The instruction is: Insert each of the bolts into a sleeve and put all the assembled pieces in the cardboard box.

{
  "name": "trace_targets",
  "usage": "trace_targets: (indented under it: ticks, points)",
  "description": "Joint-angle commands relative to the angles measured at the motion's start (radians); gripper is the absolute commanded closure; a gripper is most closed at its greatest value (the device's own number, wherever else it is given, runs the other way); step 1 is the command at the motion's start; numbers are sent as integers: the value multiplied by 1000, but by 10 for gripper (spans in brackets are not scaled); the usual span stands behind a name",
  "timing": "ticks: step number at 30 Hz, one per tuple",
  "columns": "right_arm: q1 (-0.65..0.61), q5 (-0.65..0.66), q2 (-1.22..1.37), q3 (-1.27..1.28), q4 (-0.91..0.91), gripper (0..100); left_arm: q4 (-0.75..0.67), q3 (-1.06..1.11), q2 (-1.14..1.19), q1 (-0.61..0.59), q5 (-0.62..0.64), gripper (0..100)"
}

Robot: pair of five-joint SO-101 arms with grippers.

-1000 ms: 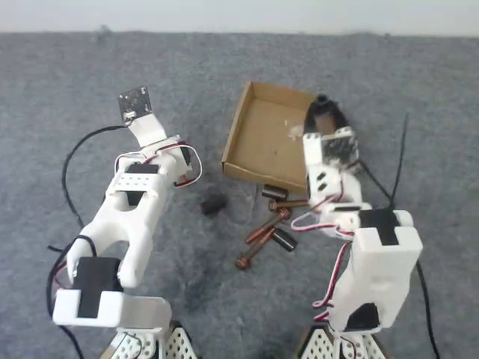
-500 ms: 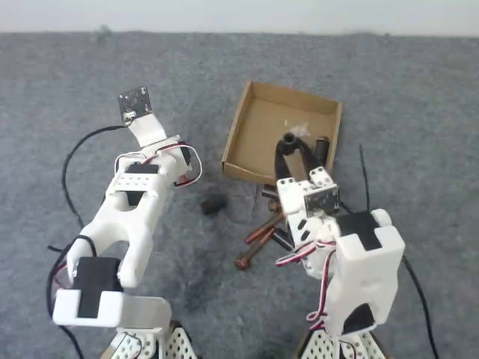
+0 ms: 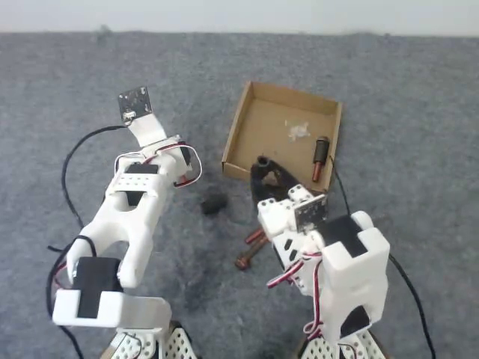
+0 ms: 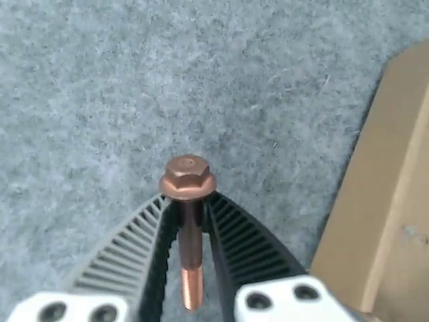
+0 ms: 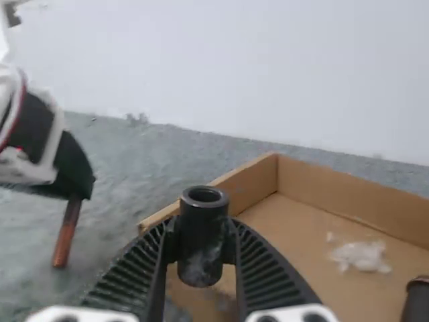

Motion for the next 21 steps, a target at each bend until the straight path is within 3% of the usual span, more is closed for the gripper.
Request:
trace_targets:
  ticks: [1,21]
  points:
    - [-31,-11,-25,29,-28,992,-23,-62,-12,6,8,990]
    - [-65,-8,-25,178,-104,992,-23,-67,-18,6,8,990]
